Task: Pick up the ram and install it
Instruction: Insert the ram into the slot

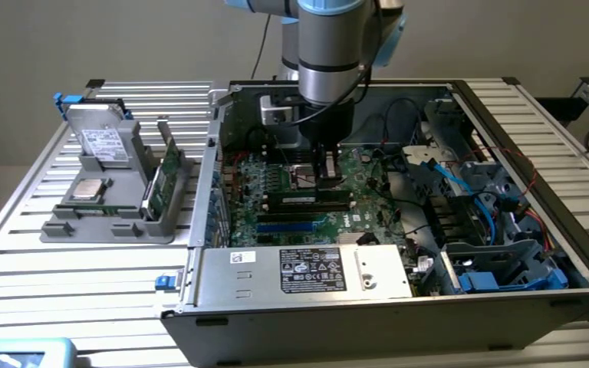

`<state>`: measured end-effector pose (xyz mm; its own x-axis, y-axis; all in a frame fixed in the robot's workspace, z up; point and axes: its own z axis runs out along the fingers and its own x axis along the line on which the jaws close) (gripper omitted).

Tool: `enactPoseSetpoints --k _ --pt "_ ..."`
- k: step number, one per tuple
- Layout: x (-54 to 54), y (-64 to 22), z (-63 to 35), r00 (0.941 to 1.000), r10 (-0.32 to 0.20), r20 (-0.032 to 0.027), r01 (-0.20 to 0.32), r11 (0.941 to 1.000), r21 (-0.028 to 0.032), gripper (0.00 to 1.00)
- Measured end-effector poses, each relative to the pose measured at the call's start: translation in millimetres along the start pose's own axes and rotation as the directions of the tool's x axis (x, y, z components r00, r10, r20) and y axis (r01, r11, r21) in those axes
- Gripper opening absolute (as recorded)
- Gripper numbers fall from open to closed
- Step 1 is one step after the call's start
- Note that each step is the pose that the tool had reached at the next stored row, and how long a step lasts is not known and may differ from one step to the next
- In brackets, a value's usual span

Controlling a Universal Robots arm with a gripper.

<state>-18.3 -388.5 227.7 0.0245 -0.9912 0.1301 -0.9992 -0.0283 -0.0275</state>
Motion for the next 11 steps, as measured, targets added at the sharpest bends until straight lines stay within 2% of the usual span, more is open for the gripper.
enactPoseSetpoints --k 11 --pt "-0.3 1.4 2.4 1.0000 0.001 -0.0002 -0.001 1.0000 0.0052 0.14"
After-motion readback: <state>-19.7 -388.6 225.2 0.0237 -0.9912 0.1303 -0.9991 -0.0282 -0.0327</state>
